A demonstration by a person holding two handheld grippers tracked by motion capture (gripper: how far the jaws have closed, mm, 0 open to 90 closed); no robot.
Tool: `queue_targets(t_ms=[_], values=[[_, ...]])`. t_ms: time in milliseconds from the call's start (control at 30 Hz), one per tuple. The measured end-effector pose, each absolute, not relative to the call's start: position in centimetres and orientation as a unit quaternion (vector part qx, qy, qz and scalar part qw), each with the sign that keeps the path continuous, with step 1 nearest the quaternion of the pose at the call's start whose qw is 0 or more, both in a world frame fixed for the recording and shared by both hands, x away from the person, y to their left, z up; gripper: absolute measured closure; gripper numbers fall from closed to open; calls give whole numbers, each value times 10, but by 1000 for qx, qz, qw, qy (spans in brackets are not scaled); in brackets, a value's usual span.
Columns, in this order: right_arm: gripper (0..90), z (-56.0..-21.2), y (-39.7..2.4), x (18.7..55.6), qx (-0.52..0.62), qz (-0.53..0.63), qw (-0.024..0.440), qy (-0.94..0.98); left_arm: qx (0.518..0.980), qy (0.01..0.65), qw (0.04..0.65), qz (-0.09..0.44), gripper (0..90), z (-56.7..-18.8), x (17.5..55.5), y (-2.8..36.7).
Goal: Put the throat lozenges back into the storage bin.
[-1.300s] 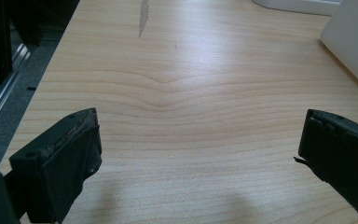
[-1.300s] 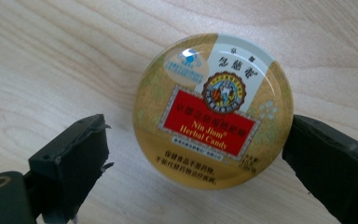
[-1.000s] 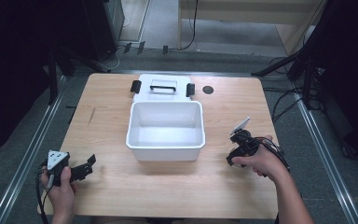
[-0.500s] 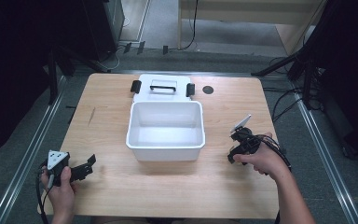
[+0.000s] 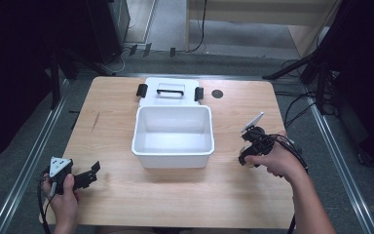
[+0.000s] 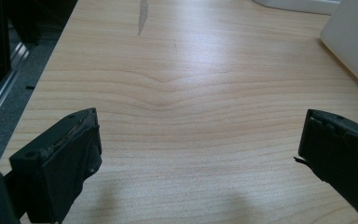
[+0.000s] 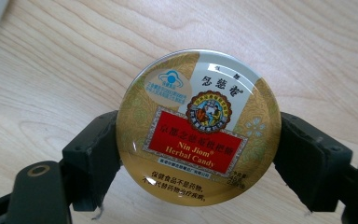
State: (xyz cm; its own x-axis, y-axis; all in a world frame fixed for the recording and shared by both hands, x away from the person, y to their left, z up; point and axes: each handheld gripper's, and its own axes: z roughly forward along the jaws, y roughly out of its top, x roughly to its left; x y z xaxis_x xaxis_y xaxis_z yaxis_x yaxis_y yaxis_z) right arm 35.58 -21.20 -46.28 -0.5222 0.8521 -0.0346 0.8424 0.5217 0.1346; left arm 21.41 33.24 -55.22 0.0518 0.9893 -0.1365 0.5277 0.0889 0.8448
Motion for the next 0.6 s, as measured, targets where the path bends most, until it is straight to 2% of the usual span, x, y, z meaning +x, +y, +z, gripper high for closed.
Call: queue_targets(t_ms=[600], values=[[204, -423, -199, 365, 460, 65, 39, 885, 608, 624, 396, 290, 0, -552, 214, 333]])
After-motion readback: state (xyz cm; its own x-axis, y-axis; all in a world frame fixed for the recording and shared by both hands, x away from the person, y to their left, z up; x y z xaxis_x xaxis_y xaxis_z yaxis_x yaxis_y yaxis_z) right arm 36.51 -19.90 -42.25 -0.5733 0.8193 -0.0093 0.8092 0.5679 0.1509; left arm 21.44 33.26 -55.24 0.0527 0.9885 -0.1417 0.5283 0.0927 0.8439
